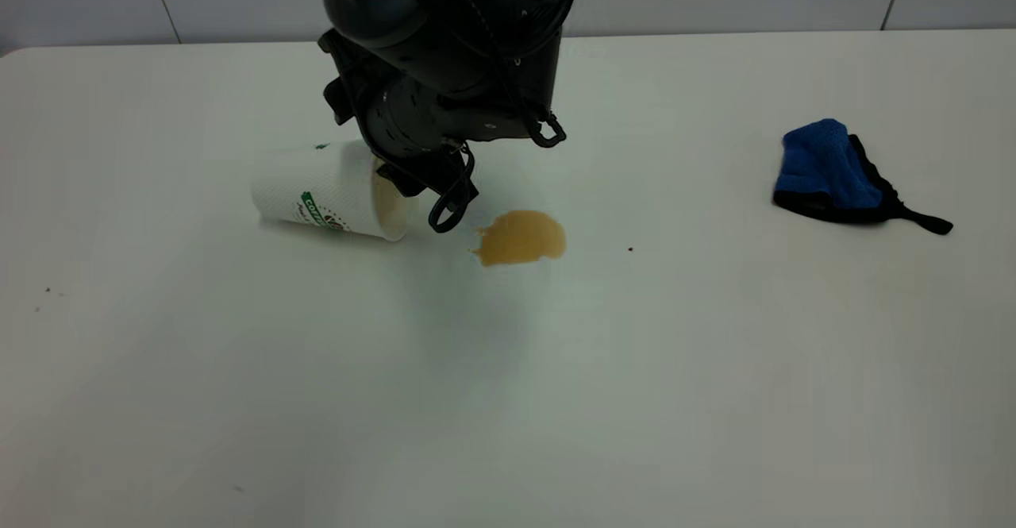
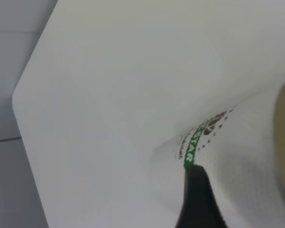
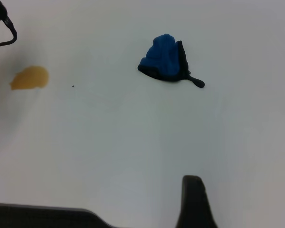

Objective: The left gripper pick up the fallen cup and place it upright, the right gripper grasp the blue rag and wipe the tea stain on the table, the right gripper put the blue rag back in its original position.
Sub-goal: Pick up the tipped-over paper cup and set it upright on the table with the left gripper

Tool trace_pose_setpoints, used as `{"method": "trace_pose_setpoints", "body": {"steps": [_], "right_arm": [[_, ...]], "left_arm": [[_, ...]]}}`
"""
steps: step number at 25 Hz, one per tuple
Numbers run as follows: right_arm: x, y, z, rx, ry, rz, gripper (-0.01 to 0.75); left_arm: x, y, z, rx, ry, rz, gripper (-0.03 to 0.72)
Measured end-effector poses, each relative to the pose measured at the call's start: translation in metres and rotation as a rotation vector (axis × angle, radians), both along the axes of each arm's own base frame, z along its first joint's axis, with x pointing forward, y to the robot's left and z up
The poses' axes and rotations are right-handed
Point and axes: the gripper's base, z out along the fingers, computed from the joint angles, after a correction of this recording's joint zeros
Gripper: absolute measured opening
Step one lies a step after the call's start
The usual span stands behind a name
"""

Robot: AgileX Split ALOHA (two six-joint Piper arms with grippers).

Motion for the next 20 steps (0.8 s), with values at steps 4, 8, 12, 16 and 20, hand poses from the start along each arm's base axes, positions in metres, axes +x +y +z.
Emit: {"method": "trace_pose_setpoints", "body": {"steps": [4, 8, 12, 16, 20], "right_arm": [[0.0, 0.0, 0.0, 0.0, 0.0, 0.0, 0.553], [0.0, 0.0, 0.0, 0.0, 0.0, 0.0, 0.553], [0.0, 0.0, 0.0, 0.0, 0.0, 0.0, 0.553], [0.0, 0.0, 0.0, 0.0, 0.0, 0.0, 0.553], [0.0, 0.0, 0.0, 0.0, 0.0, 0.0, 0.553]], "left_arm": [[0.005, 0.01, -0.001, -0.015, 0.004, 0.05, 0.512], [0.01, 0.022, -0.003, -0.036, 0.018, 0.104, 0.442], [0.013, 0.028, -0.003, -0.04, 0.021, 0.126, 0.298], [0.014, 0.029, -0.003, -0.039, 0.022, 0.128, 0.099], [0.015, 0.03, 0.002, 0.005, 0.036, 0.088, 0.032]]}}
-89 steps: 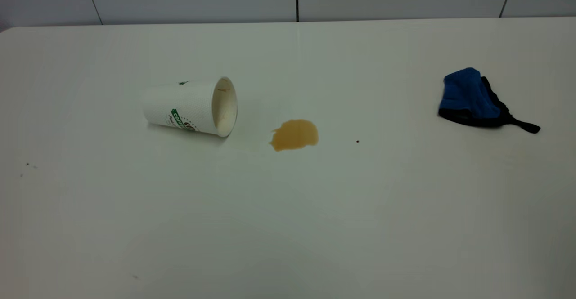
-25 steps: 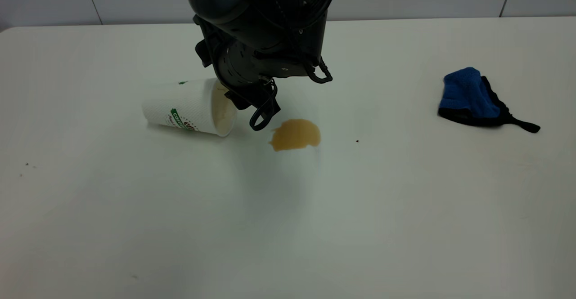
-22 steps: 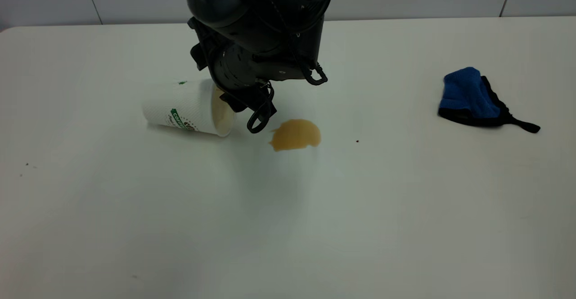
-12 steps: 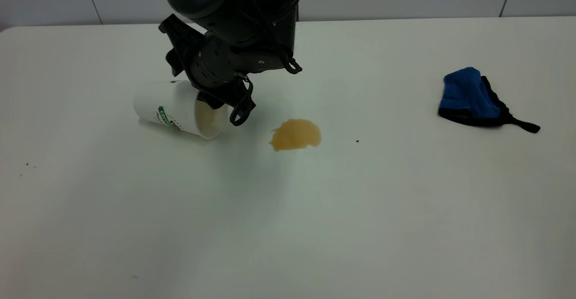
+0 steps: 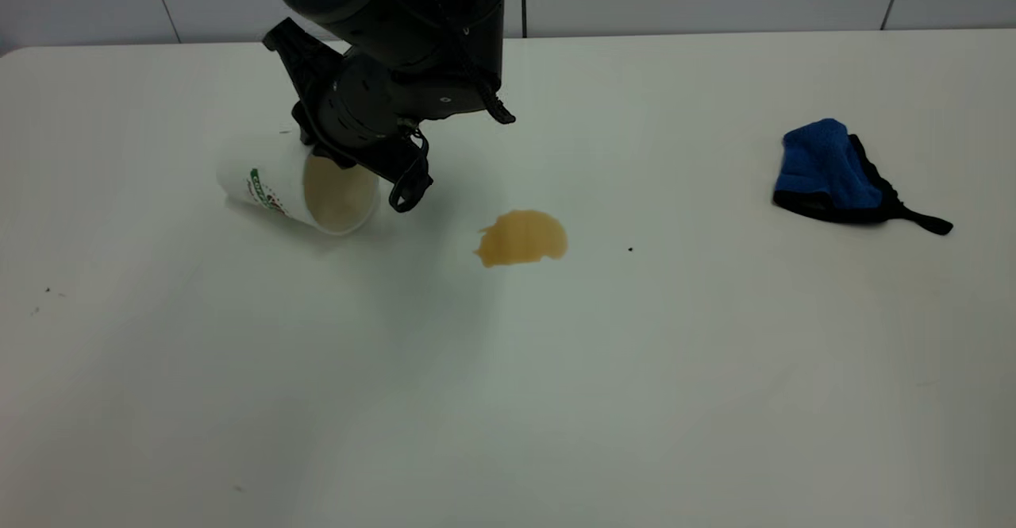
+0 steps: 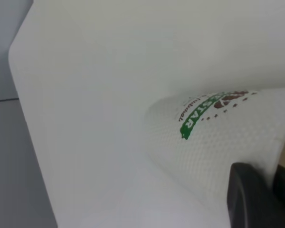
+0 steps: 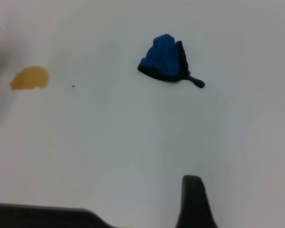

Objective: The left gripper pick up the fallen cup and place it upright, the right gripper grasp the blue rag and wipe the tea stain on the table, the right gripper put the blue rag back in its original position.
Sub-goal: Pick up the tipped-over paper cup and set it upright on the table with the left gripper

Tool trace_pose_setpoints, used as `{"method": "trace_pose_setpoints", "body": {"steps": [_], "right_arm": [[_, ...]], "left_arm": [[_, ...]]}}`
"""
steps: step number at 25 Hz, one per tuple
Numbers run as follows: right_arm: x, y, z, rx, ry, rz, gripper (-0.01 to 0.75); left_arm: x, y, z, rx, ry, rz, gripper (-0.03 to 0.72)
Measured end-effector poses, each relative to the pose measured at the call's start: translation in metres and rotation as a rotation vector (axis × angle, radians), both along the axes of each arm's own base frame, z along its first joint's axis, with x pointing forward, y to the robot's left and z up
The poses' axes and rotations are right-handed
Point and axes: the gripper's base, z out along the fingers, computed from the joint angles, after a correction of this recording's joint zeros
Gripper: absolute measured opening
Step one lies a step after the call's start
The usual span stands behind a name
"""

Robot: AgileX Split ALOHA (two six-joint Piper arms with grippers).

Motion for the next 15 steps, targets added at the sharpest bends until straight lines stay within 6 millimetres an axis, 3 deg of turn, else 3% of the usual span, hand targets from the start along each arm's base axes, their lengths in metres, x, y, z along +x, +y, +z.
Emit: {"method": "trace_pose_setpoints", "body": {"steps": [3, 9, 12, 15], "right_arm": [[0.0, 0.0, 0.0, 0.0, 0.0, 0.0, 0.553], [0.0, 0.0, 0.0, 0.0, 0.0, 0.0, 0.553], [0.0, 0.0, 0.0, 0.0, 0.0, 0.0, 0.553], [0.0, 0.0, 0.0, 0.0, 0.0, 0.0, 0.553]], "left_arm": [[0.004, -0.003, 0.022, -0.002, -0.004, -0.031, 0.019], [0.014, -0.003, 0.111, -0.296, -0.03, -0.003, 0.018], [0.017, 0.01, 0.141, -0.467, -0.003, 0.025, 0.018], [0.023, 0.035, 0.15, -0.609, 0.079, 0.082, 0.018]]}}
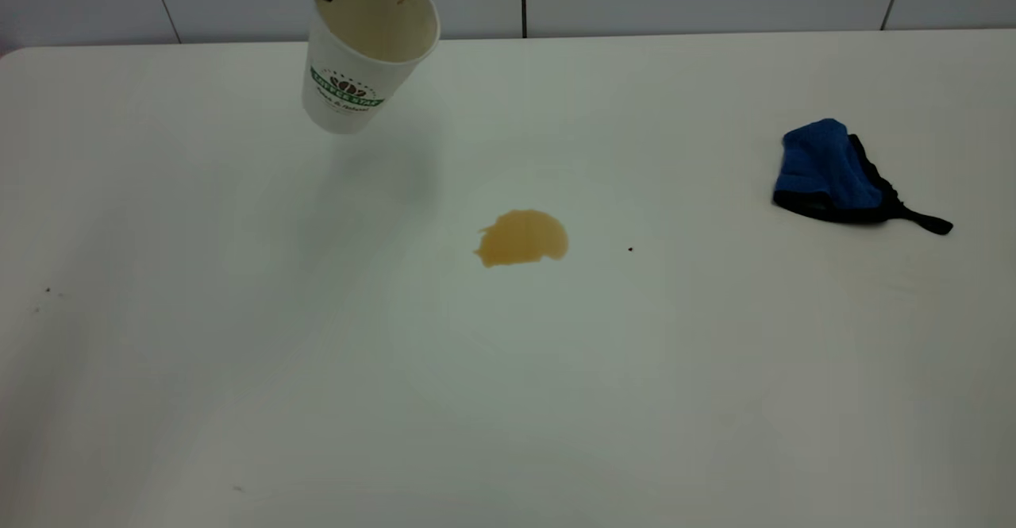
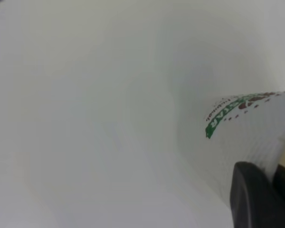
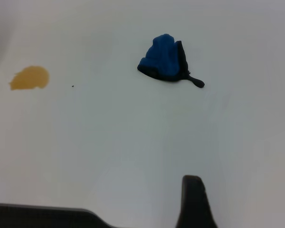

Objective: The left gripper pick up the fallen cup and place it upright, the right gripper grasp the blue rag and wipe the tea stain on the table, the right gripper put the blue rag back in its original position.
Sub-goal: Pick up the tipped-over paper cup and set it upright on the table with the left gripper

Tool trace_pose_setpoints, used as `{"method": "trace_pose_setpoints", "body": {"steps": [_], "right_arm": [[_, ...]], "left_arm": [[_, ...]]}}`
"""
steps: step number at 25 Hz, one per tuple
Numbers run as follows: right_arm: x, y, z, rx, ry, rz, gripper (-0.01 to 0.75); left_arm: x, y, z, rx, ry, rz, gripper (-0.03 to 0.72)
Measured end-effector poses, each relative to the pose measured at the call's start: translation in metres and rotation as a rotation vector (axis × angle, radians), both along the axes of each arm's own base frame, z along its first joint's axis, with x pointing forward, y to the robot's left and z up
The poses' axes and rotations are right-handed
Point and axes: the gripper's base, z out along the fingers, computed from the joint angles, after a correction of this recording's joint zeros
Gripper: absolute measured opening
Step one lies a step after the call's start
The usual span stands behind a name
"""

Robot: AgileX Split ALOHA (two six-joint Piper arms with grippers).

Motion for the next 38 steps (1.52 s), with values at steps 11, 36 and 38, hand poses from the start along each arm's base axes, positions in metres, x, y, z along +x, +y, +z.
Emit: {"method": "trace_pose_setpoints", "body": {"steps": [11, 36, 38], "right_arm": [[0.0, 0.0, 0.0, -0.001, 0.0, 0.0, 0.553], [0.0, 0.0, 0.0, -0.001, 0.0, 0.0, 0.553], [0.0, 0.0, 0.0, -0.001, 0.0, 0.0, 0.553]], "left_arm": [[0.025, 0.077, -0.006, -0.388, 0.169, -0.059, 0.018], [0.045, 0.107, -0.081, -0.478, 0.213, -0.04, 0.018], [0.045, 0.107, -0.081, -0.478, 0.213, -0.04, 0.021]]}}
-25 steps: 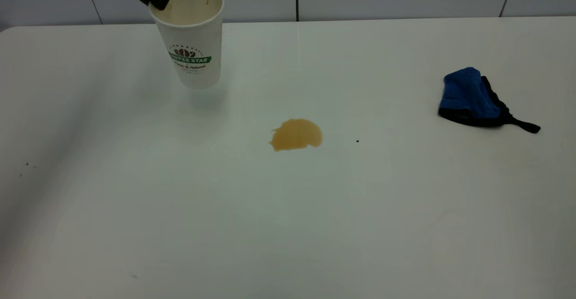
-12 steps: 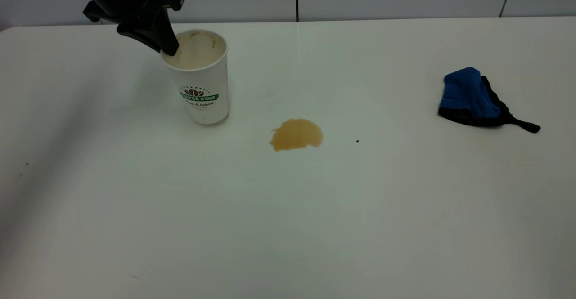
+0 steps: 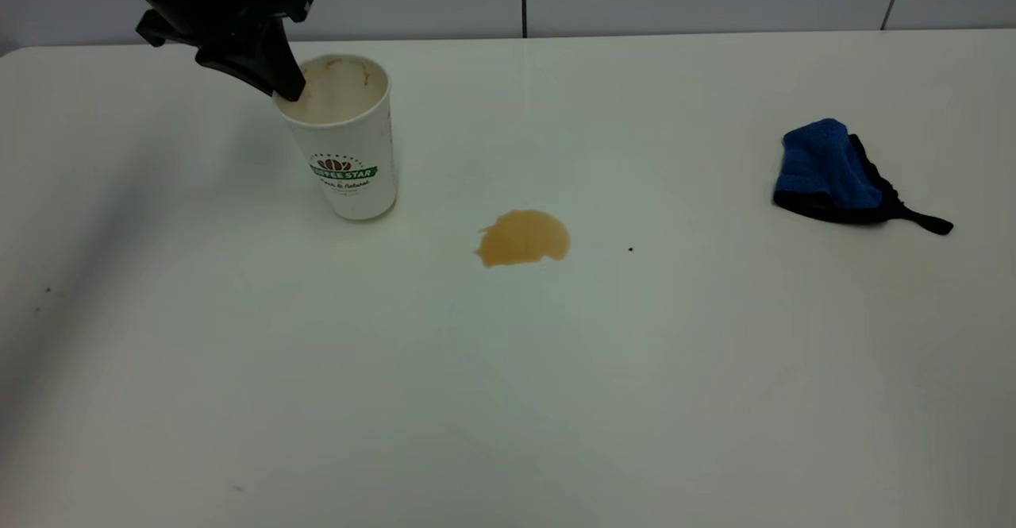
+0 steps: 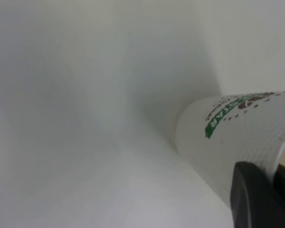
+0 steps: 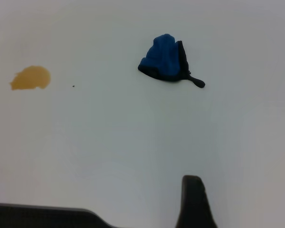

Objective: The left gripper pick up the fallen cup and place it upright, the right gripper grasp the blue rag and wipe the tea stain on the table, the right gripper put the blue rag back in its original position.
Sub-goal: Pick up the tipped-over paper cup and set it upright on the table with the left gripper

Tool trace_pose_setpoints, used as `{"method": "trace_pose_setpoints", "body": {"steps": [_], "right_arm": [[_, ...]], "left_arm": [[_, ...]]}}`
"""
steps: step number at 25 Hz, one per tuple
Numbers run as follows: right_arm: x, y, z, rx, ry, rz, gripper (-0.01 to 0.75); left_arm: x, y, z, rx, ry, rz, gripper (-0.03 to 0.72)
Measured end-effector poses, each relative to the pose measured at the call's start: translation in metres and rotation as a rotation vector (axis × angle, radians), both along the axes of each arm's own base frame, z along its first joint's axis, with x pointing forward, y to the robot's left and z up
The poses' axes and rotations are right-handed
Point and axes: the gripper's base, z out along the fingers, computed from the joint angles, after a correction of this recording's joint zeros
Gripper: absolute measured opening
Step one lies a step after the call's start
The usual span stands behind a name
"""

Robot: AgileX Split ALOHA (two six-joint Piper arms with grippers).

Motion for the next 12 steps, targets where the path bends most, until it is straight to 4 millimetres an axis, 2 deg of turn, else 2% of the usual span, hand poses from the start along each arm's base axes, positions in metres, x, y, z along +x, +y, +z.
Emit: {"method": "trace_pose_setpoints", "body": {"steps": [4, 12], "right_arm": [[0.0, 0.0, 0.0, 0.0, 0.0, 0.0, 0.553], [0.0, 0.0, 0.0, 0.0, 0.0, 0.0, 0.553]], "left_arm": [[-0.0001, 0.0, -0.0006, 0.0, 0.002, 0.0, 0.043], [-0.0015, -0.0003, -0.0092, 0.0, 0.03, -0.005, 0.133]]}}
